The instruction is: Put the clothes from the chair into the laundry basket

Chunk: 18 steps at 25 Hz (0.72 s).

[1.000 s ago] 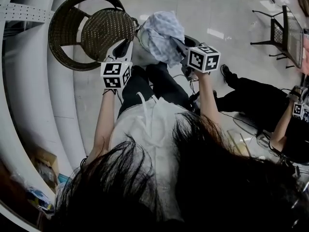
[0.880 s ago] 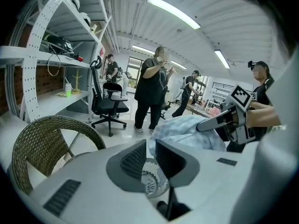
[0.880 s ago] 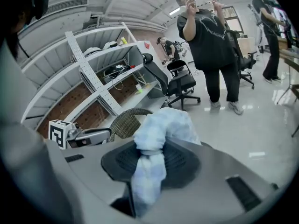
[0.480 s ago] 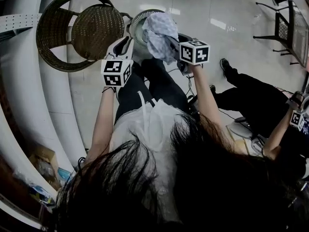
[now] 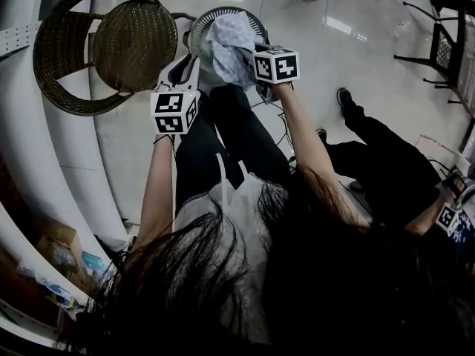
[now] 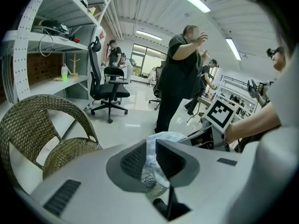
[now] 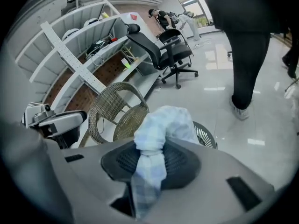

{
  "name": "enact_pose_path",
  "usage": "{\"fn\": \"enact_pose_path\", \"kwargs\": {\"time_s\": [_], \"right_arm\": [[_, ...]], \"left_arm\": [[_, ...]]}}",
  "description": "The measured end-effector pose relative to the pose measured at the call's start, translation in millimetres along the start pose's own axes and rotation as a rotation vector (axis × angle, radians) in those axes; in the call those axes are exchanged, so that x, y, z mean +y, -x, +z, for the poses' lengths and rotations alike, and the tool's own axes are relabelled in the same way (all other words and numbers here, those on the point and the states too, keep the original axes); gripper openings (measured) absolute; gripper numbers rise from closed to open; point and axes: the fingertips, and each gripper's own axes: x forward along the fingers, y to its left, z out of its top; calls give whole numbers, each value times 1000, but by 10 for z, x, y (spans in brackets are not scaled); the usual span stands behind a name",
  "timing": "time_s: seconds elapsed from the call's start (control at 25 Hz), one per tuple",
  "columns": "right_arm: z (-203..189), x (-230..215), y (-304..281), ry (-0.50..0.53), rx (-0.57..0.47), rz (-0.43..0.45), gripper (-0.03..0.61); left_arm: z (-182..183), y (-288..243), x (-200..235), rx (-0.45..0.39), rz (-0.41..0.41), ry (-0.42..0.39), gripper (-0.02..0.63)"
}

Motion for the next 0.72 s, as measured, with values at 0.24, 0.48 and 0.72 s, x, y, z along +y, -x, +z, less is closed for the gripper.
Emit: {"fn": "enact_pose_path", "kwargs": {"time_s": [0.24,0.48,0.72], "right_arm": [[-184,-158,-568,16,107,6,114],[-248,-352,-1087,34,175,-3,114],[-229,-510,-1459,-6,187,-14,115]], "left_arm": [[-273,-282,181,33,28,42,74],[-583,-604,417,84,44,81,74],[-738,-772,546,117,49,88,74]]}}
